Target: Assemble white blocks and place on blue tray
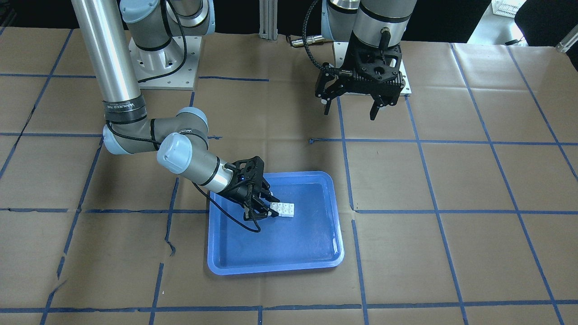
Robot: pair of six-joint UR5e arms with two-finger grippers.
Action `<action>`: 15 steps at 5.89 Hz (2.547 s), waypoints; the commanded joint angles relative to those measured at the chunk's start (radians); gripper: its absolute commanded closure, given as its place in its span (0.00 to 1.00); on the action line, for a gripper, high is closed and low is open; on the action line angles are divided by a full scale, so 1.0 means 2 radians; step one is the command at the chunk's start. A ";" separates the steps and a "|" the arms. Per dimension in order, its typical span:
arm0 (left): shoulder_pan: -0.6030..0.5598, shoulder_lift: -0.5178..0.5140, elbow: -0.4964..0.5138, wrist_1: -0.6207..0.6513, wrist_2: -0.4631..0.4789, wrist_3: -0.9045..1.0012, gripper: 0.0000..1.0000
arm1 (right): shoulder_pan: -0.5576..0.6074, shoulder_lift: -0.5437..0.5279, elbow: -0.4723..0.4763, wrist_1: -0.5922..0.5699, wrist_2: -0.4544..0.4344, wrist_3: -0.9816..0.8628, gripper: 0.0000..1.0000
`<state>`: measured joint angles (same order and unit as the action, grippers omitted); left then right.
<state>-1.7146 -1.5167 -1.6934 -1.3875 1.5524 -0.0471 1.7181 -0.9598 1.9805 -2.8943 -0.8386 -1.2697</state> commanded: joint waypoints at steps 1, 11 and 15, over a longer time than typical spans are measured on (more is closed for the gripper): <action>0.001 0.001 0.000 0.000 0.000 0.000 0.01 | 0.000 0.001 0.000 0.001 0.001 0.001 0.52; 0.001 0.001 0.000 -0.003 0.000 0.000 0.01 | -0.035 -0.133 -0.191 0.391 -0.209 0.158 0.00; 0.001 0.001 0.001 -0.003 0.000 0.001 0.01 | -0.071 -0.245 -0.241 0.666 -0.337 0.383 0.00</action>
<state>-1.7134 -1.5157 -1.6920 -1.3956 1.5524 -0.0471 1.5803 -1.3836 1.5066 -1.6880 -1.4358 -0.6649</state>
